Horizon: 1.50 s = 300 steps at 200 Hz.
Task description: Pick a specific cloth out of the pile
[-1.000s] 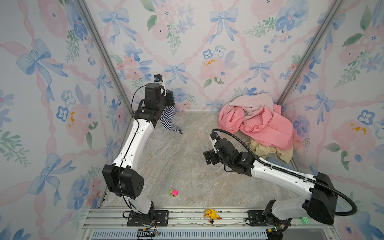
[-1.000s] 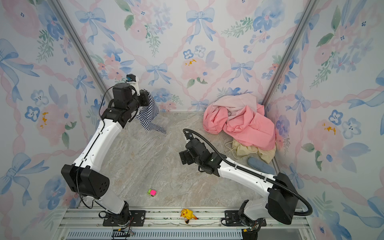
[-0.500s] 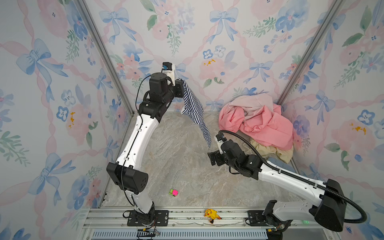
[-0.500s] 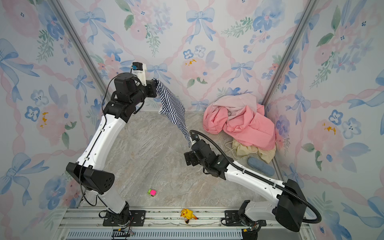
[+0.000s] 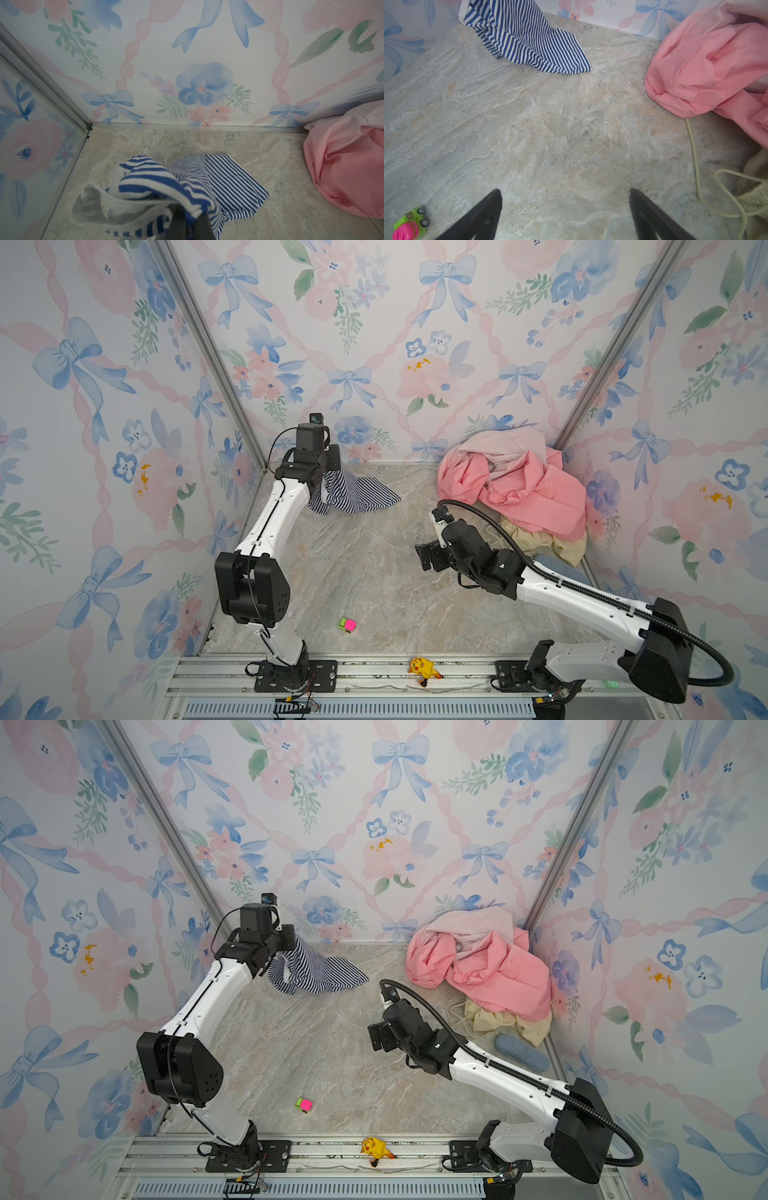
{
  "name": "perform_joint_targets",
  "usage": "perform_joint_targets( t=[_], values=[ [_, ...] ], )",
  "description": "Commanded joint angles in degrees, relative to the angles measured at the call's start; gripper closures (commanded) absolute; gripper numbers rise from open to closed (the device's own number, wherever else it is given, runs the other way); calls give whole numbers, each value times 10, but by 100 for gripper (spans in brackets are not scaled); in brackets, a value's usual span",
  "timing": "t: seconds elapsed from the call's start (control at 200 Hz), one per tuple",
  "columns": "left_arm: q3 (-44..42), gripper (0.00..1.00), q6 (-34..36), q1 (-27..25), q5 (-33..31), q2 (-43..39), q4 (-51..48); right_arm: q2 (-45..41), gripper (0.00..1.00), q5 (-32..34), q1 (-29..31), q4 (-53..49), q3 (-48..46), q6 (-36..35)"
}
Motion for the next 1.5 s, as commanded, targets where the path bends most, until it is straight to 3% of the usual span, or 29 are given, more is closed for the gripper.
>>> perform_joint_targets(
  t=[0.0,0.13,0.255,0.38,0.475,0.71,0.875,1.205,1.495],
  values=[
    [-16,100,23,9,-27,-4,12,0,3,-2,0,-14,-7,10],
    [-25,100,20,8,2,-18,13,3,3,-2,0,-14,-8,13],
    [-27,100,22,5,106,-41,13,10,3,-3,1,-11,-8,14],
    [-33,100,-4,13,56,-77,20,19,3,-8,5,-12,-1,12],
    [-32,100,-2,30,45,-105,25,26,3,-9,8,-11,4,10],
    [-40,100,-73,86,31,-156,32,44,3,-13,20,-7,14,13],
    [-49,100,-67,89,11,-179,48,45,3,-11,27,-9,13,13],
    [-105,100,-39,51,108,-164,61,45,3,-9,33,-3,4,18],
    [-302,100,-114,-18,-56,-250,90,56,3,-20,35,1,0,18]
  ],
)
